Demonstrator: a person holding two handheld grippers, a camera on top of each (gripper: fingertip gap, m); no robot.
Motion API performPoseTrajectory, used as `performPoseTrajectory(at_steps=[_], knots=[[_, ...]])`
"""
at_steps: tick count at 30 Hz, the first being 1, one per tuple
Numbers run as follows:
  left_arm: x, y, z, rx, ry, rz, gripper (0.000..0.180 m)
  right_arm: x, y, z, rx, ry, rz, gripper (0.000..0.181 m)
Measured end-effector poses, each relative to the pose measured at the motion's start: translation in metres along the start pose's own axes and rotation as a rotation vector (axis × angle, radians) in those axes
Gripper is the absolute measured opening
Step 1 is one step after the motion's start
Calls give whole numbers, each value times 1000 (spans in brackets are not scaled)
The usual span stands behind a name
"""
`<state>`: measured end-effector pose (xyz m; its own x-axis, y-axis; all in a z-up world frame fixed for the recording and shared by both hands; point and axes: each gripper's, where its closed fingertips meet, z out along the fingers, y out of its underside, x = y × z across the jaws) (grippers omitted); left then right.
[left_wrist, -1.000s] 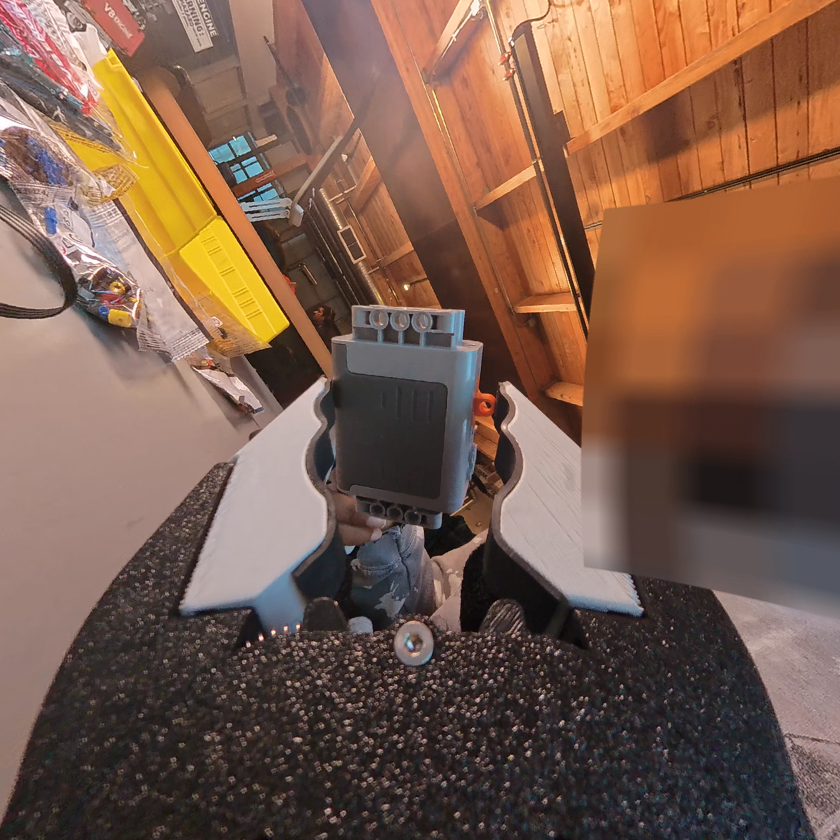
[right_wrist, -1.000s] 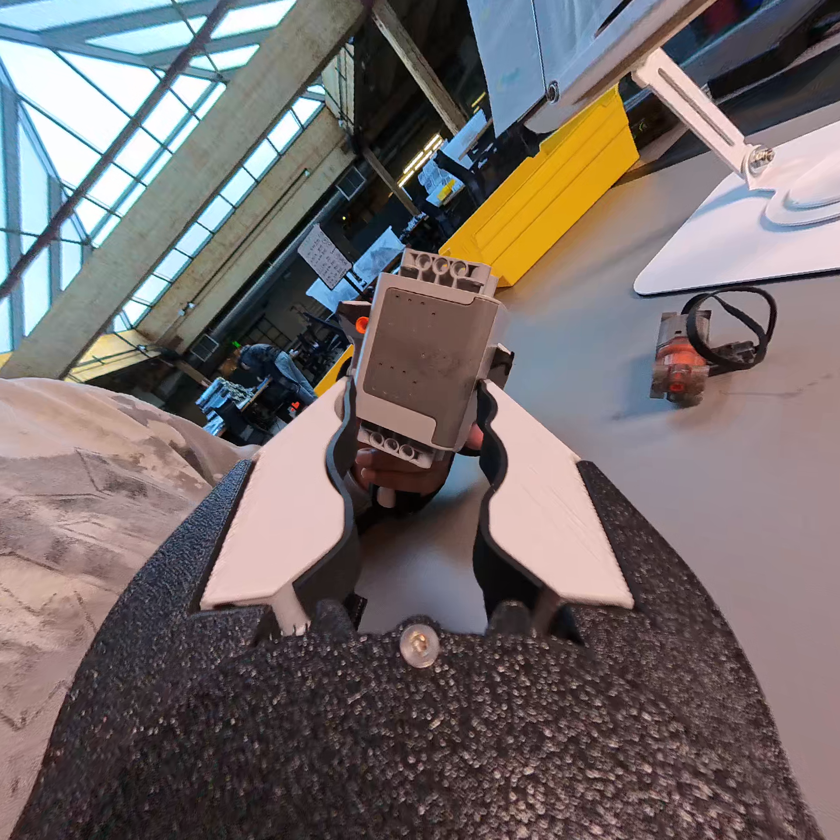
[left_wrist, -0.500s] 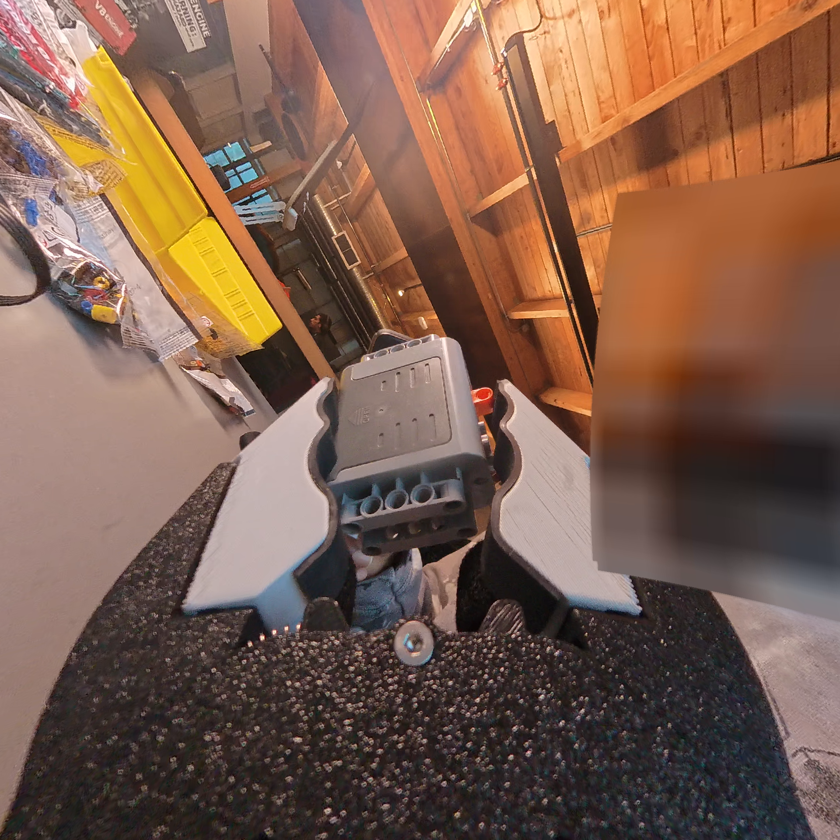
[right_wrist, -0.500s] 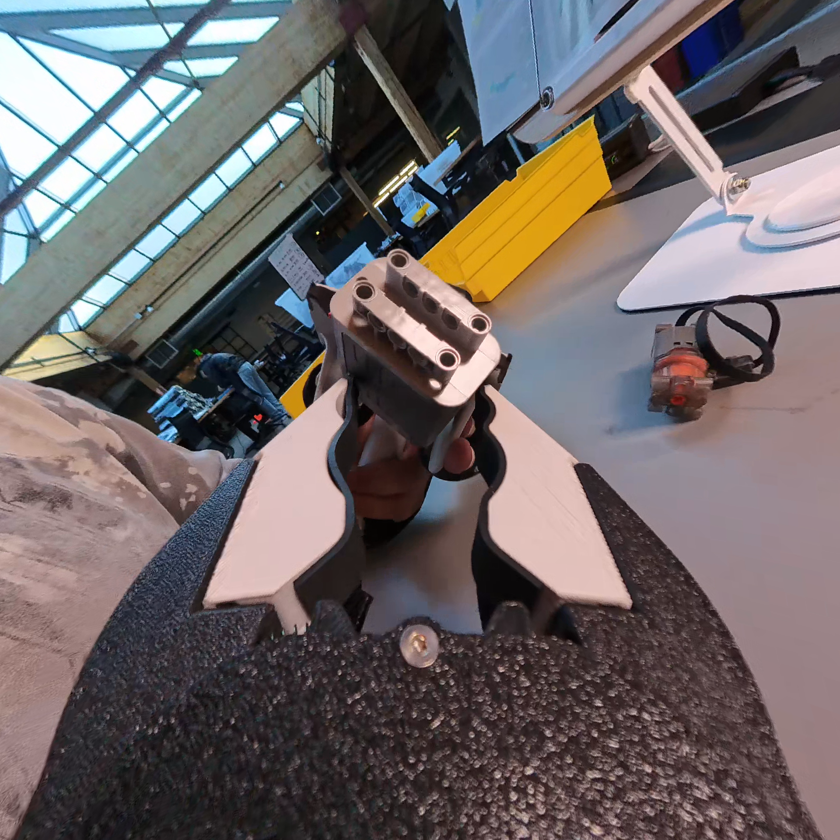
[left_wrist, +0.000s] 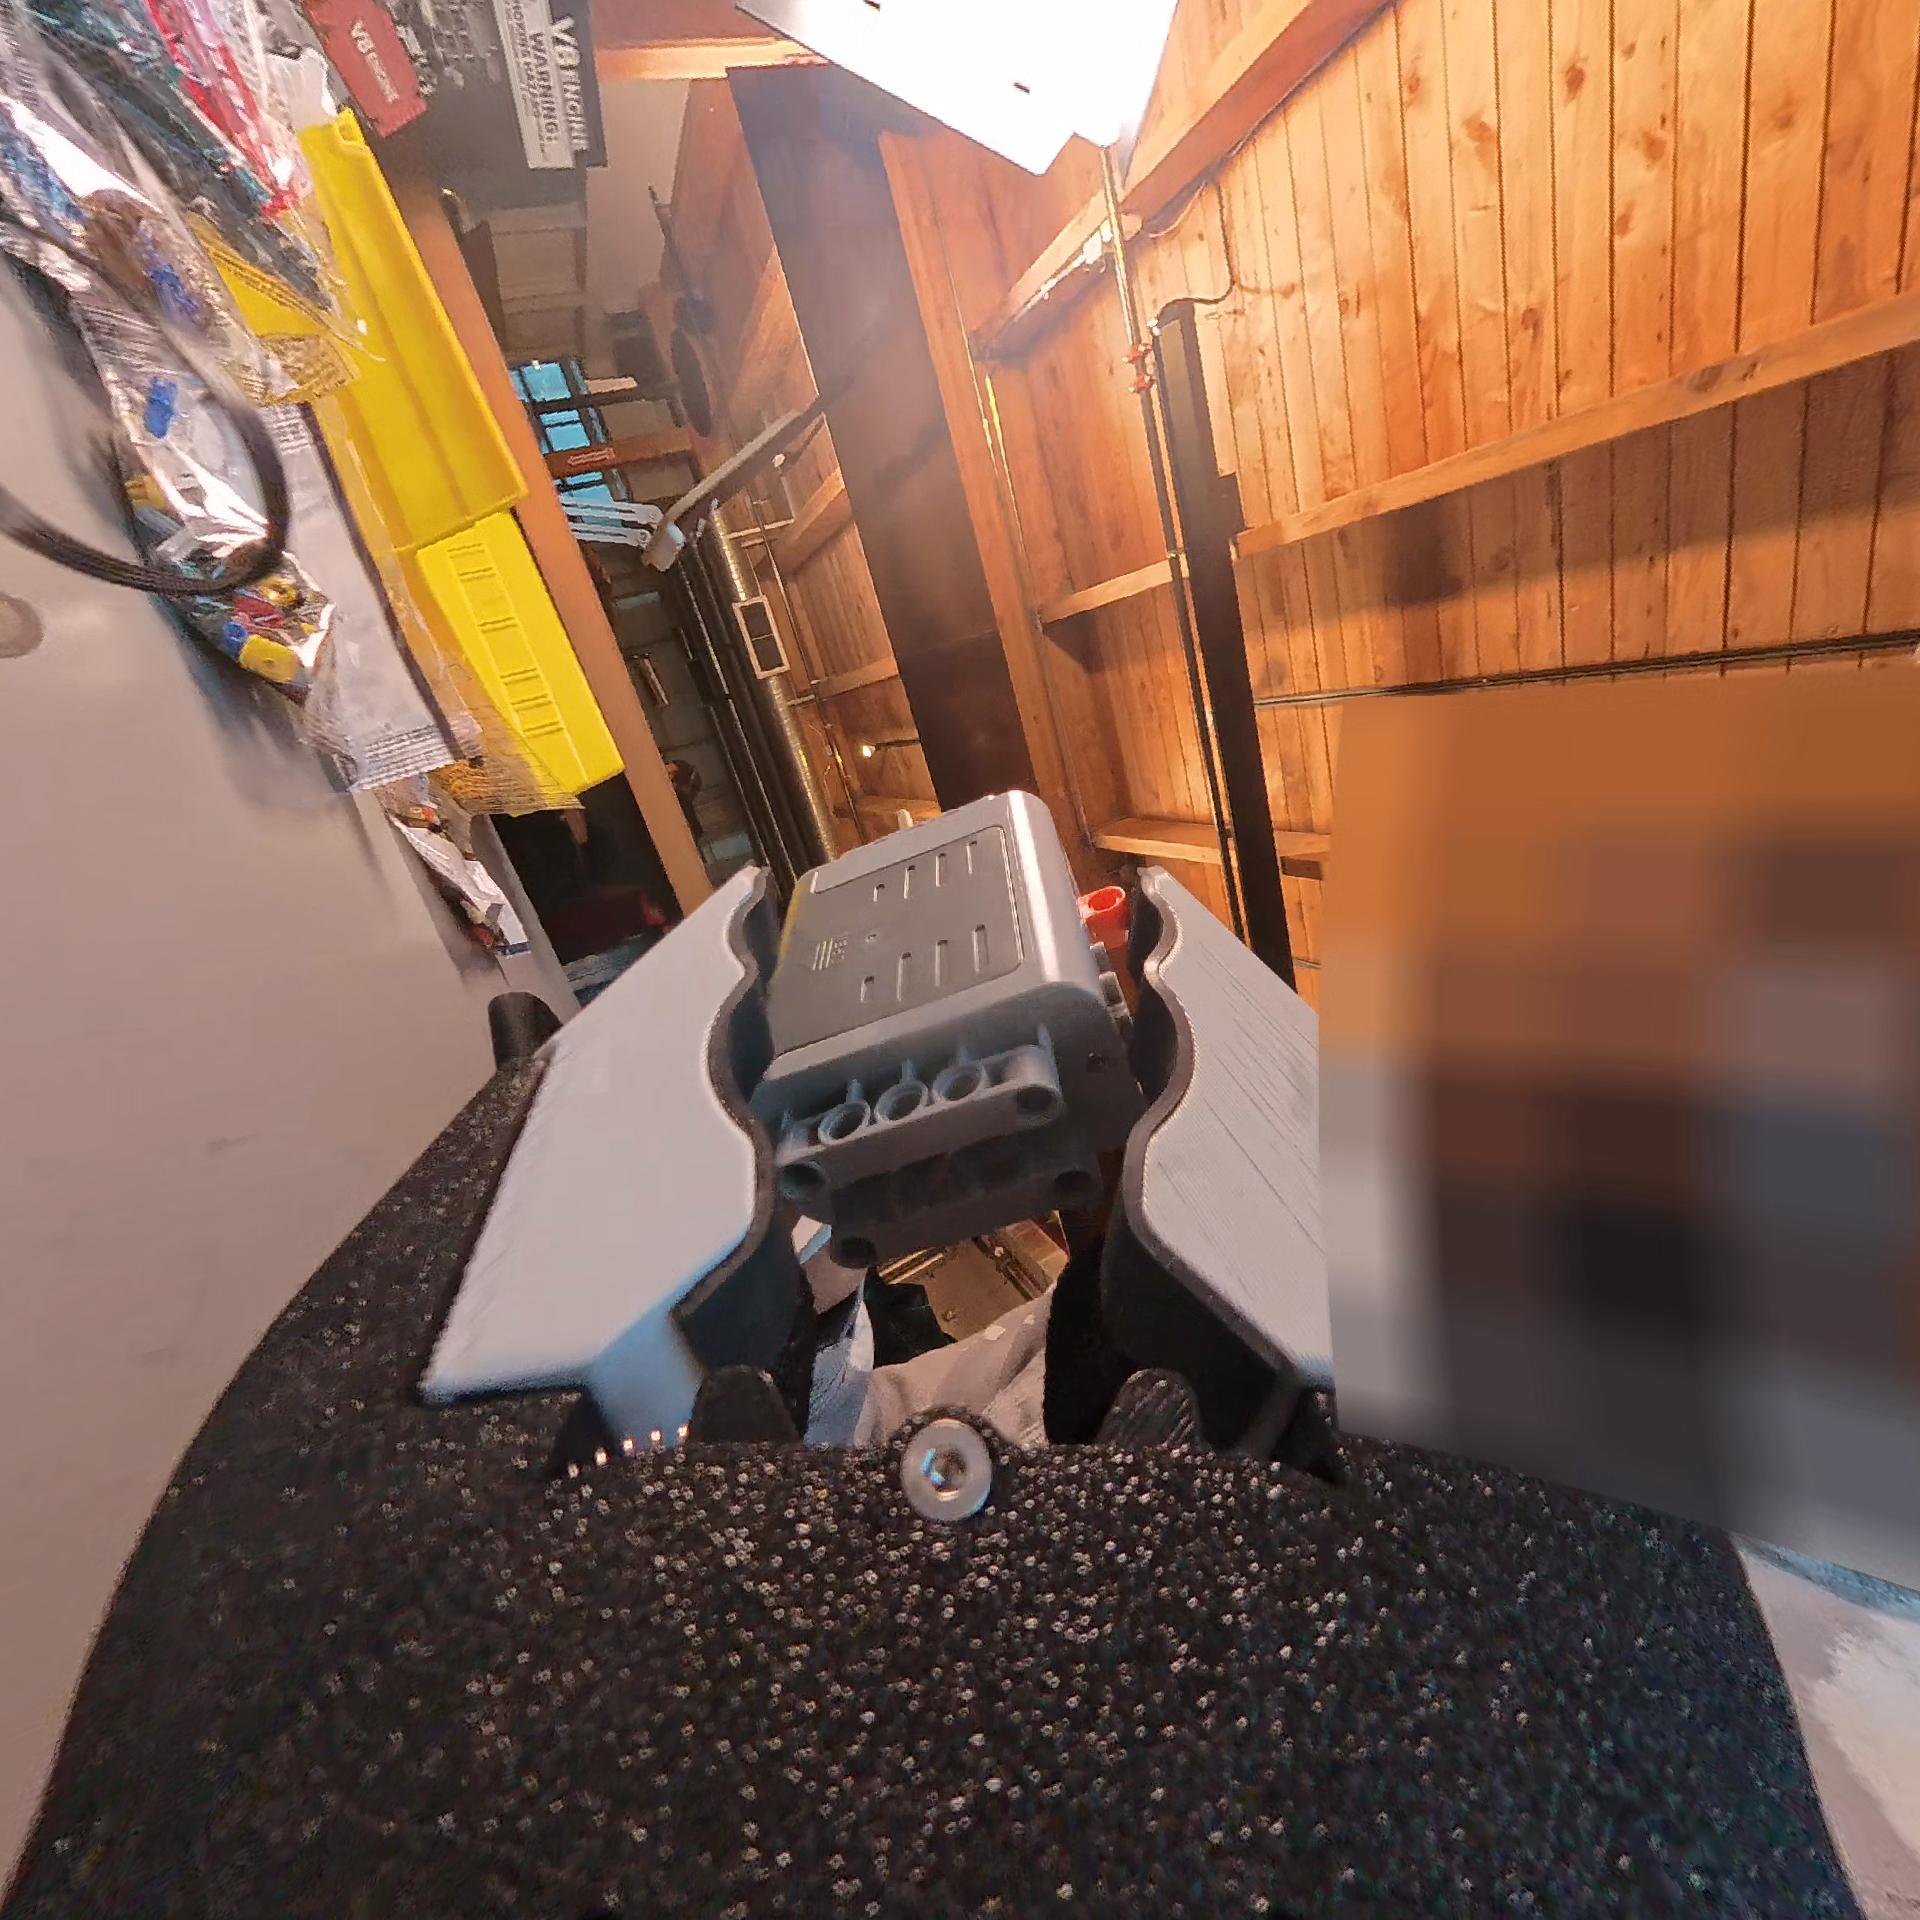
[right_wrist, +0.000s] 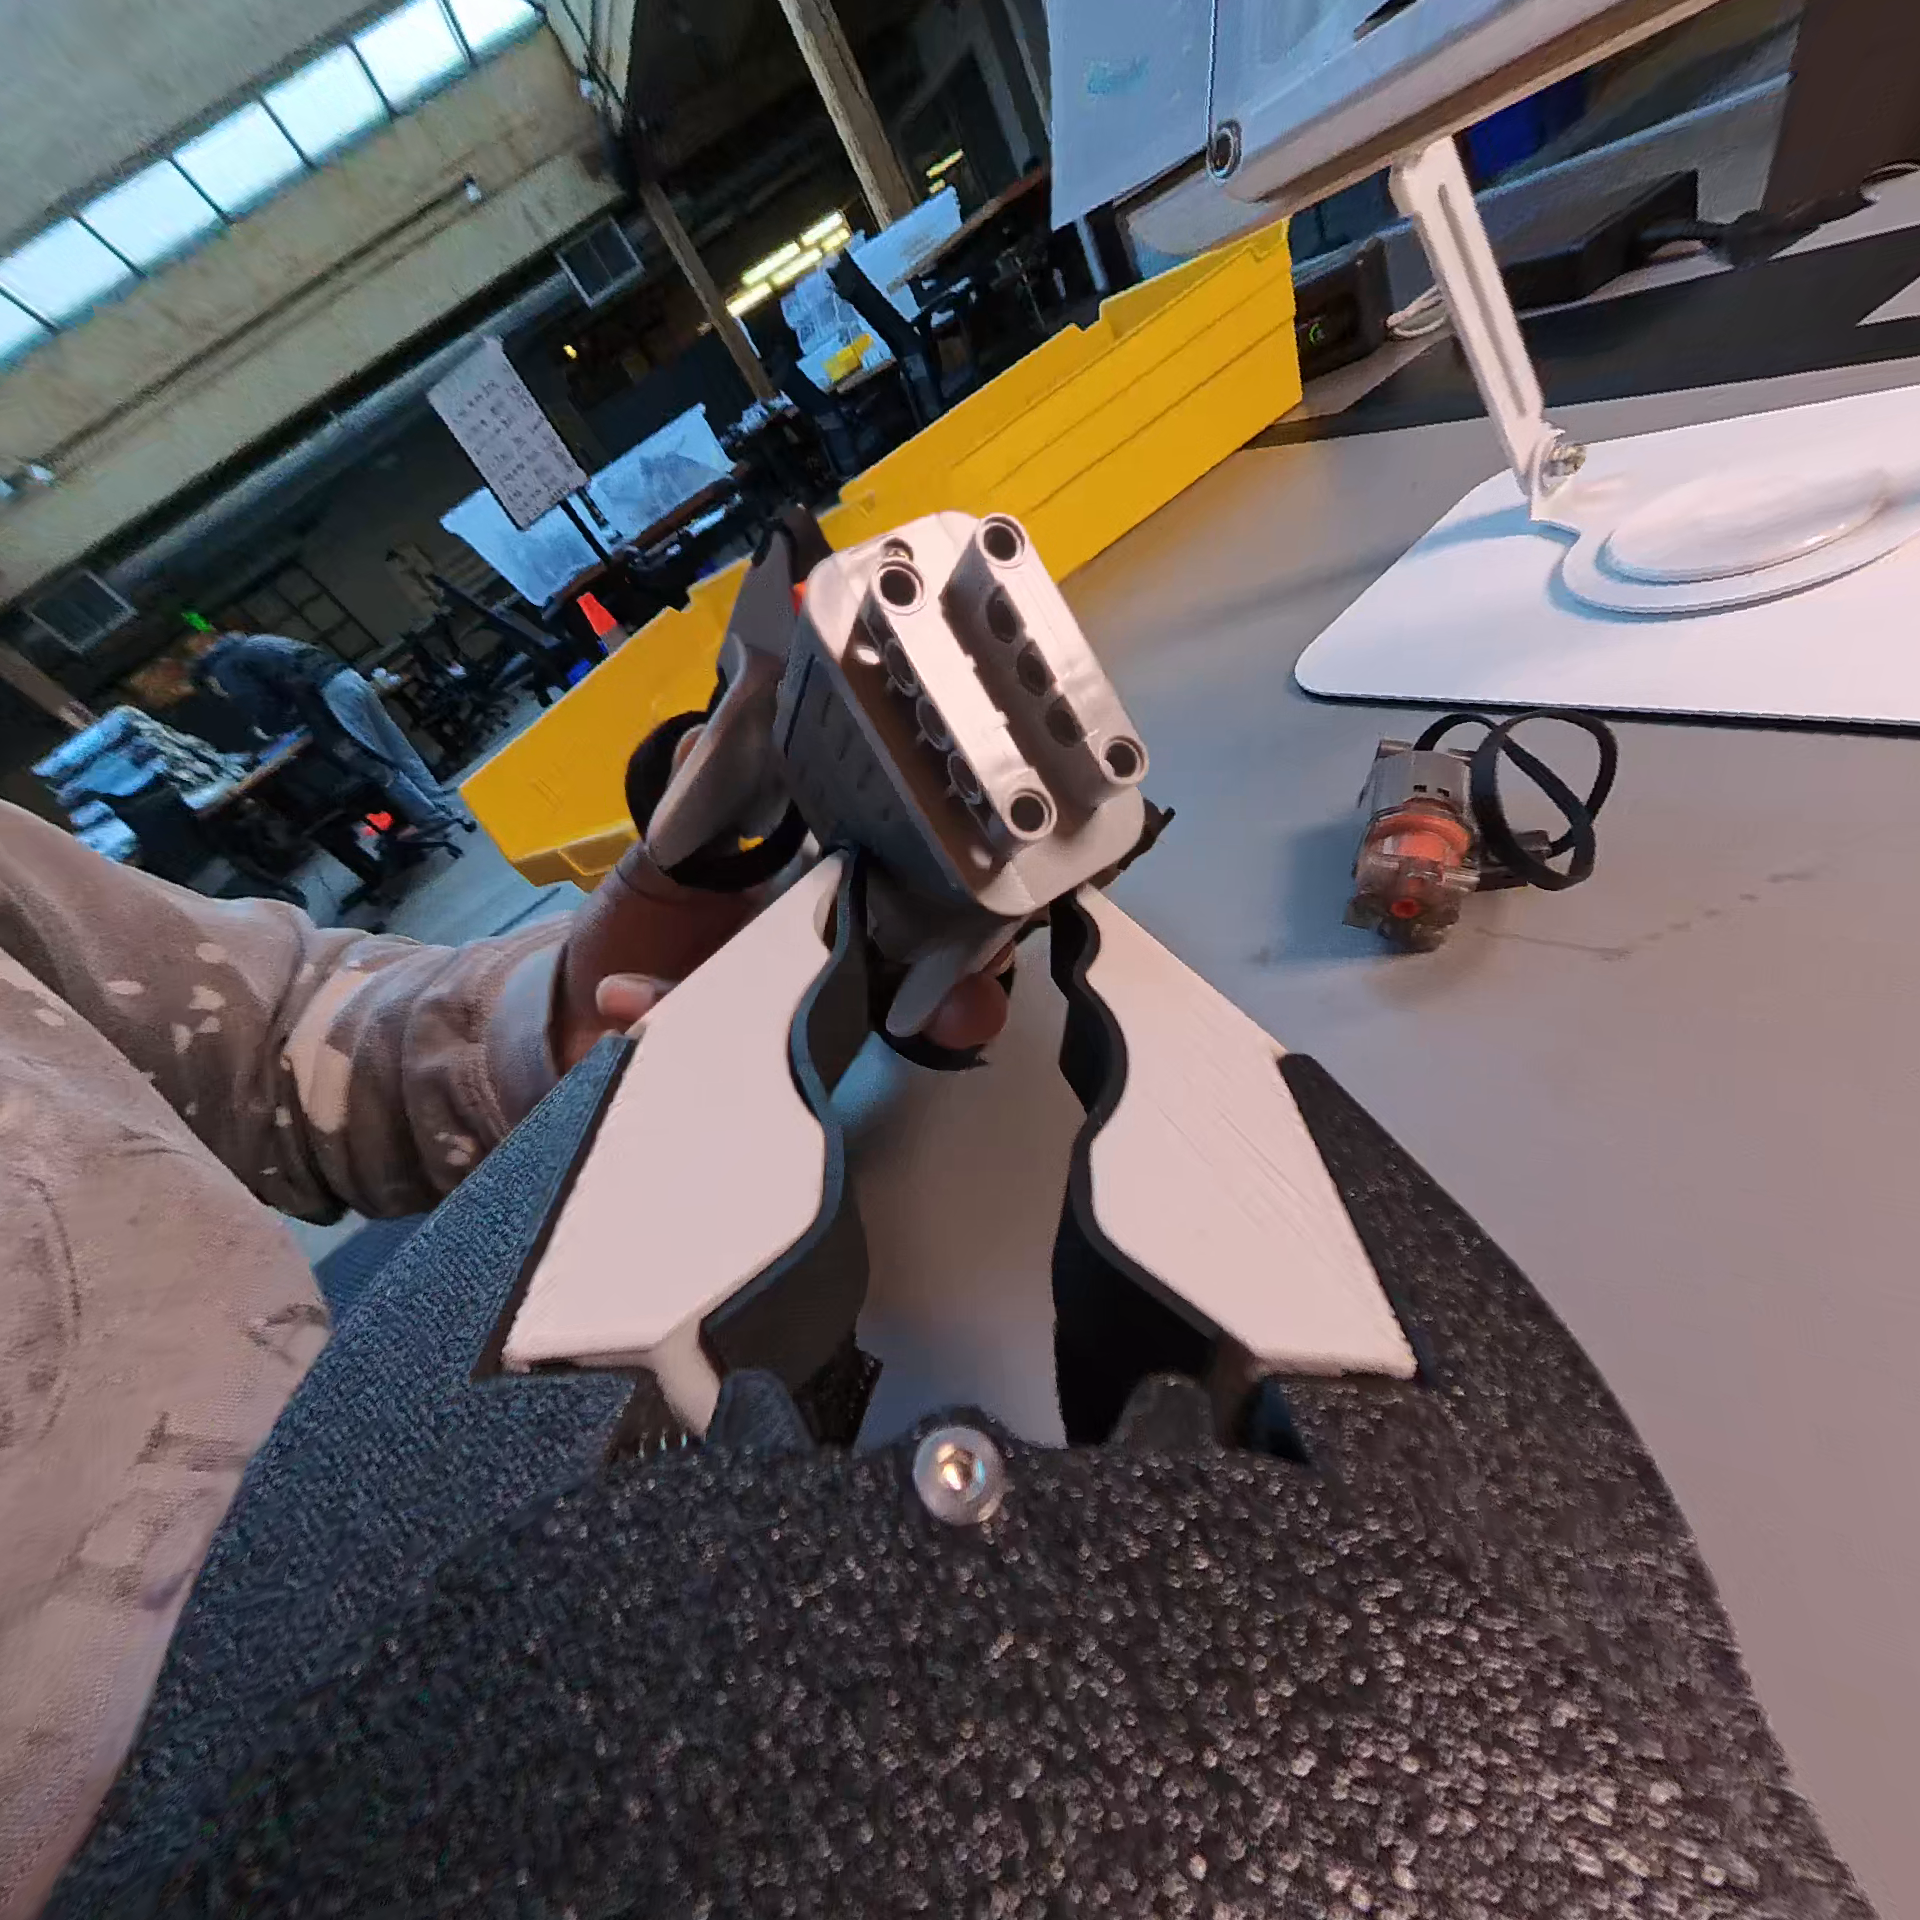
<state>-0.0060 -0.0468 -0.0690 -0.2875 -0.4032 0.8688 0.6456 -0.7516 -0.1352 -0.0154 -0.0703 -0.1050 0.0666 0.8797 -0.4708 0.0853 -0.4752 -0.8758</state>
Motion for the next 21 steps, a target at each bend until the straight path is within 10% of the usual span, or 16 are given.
performPoseTrajectory(at_steps=[1,7,11,21], knots=[[-4,-2,-1,8,-16,-9,66,3,2,0,-17,20,-19,33],[0,-8,-4,44,-15,2,63,0,5,-1,-44,16,-49,26],[1,-29,-21,139,-34,43,29,-4,-1,-9,42,-37,61,29],[-9,-18,-17,50,-126,135,29,6,-7,-24,120,-33,197,36]])
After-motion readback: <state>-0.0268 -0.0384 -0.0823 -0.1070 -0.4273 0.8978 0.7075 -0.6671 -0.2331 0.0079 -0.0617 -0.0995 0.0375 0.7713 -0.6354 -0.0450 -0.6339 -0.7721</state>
